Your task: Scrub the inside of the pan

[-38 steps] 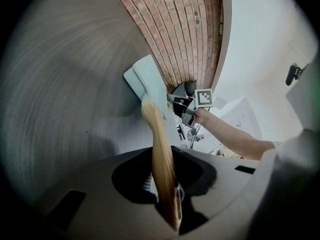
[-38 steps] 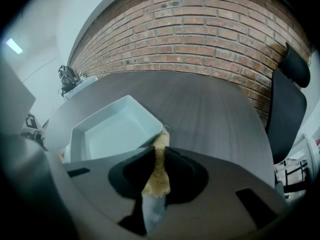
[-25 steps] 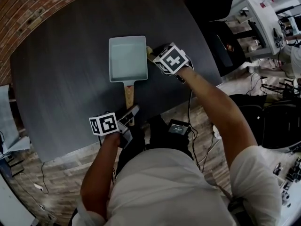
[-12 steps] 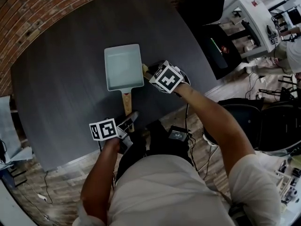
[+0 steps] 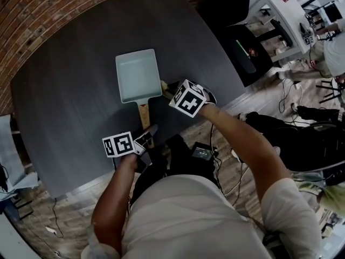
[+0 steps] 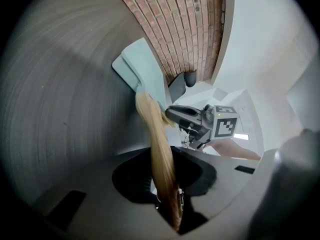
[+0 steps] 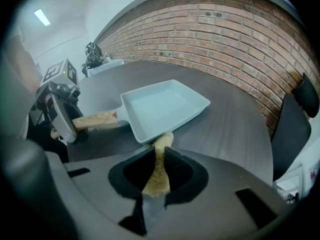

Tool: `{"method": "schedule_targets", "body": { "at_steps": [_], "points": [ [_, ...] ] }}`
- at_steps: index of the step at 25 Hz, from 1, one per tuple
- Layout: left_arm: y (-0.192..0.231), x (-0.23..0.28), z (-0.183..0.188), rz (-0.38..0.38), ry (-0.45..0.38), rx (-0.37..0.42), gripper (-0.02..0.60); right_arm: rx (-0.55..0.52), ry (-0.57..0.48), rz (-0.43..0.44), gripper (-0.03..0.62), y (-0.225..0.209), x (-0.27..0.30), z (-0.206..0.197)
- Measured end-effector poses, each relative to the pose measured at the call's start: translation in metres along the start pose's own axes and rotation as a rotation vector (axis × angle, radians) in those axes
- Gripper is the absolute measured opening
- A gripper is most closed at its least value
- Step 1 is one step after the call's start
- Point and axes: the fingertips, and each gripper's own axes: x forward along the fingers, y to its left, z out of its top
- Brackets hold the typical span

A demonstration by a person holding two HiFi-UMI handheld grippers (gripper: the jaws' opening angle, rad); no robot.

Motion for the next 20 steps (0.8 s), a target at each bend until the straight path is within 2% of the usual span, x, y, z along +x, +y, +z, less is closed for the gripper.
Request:
{"method": "schedule_targets", "body": {
  "at_steps": [10,20],
  "points": [
    [0.002,0.003,0.001,0.001,-0.021,-0.010,0.094,-0.026,0.049,-0.026,0.066,0.023,-0.010,-0.015],
    [0.000,0.001,0.000,0.007,-0.033,-0.011,0.094,-0.077,0.054,0.021,0.066,0.060,-0.020,-0.011]
  ]
}}
